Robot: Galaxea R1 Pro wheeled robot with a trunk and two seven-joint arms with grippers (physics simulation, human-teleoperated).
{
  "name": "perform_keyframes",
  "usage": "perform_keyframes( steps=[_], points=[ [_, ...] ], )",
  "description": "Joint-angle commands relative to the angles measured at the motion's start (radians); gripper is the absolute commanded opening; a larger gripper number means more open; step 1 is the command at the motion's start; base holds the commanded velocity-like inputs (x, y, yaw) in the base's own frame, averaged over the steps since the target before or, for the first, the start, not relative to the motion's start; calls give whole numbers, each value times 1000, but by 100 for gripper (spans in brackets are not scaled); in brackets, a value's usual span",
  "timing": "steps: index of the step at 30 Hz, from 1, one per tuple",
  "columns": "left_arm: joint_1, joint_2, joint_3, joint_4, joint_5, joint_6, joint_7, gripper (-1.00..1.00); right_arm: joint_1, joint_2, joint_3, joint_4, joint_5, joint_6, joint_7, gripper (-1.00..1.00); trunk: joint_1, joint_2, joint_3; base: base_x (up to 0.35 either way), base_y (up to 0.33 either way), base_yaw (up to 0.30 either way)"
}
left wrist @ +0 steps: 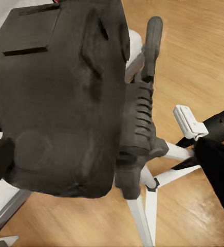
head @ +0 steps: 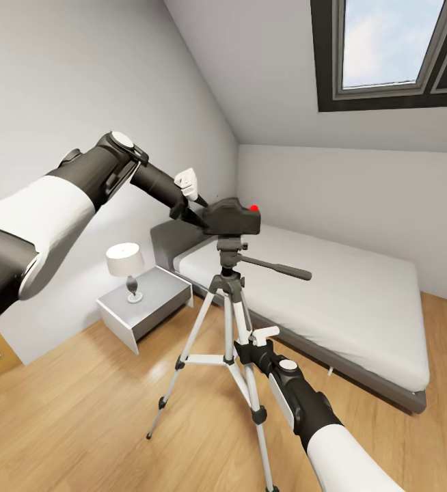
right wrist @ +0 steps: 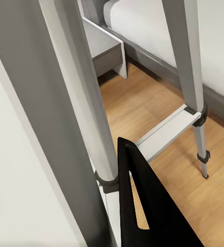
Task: Attach the digital camera to the camera tripod in the bedroom.
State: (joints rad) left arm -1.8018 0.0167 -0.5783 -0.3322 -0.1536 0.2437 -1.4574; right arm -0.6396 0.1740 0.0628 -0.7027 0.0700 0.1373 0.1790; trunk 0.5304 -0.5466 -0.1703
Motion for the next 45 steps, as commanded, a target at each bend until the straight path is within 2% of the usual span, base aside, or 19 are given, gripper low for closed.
perform_keyframes(
  steps=[1, 16, 25, 35, 38, 41, 43, 44, 45],
  points=[
    [-1, 0, 1, -3, -6, 10, -5, 100, 0, 0, 2, 2, 59, 5, 4, -100, 1, -1, -2, 0, 0, 0],
    [-1, 2, 1, -4, -6, 10, 1, 100, 0, 0, 2, 2, 59, 5, 4, -100, 1, -1, -2, 0, 0, 0],
    [-1, 3, 4, -4, -5, 8, 66, 100, 0, 0, 2, 2, 59, 6, 4, -100, 1, -1, -2, 0, 0, 0],
    [-1, 11, 14, -9, 3, 12, 110, 100, 0, 0, 2, 1, 59, 6, 2, -100, 1, -1, -2, 0, 0, 0],
    [-1, 18, 66, -9, 19, 19, 159, 100, 0, 0, 2, 1, 59, 6, 2, -100, 1, -1, -2, 0, 0, 0],
    [-1, 26, 141, -8, 36, 30, 213, 100, 0, 0, 2, 2, 59, 6, 2, -100, 1, -1, -2, 0, 0, 0],
    [-1, 36, 206, -5, 48, 51, 254, 100, 0, 0, 2, 1, 58, 6, 2, -100, 1, -1, -2, 0, 0, 0],
    [-1, 51, 278, -4, 60, 86, 291, 100, 0, 0, 2, 1, 58, 5, 3, -100, 1, -1, -2, 0, 0, 0],
    [-1, 61, 315, -3, 67, 108, 308, 100, 0, 0, 1, 1, 58, 5, 3, -100, 1, -1, -2, 0, 0, 0]
  ],
)
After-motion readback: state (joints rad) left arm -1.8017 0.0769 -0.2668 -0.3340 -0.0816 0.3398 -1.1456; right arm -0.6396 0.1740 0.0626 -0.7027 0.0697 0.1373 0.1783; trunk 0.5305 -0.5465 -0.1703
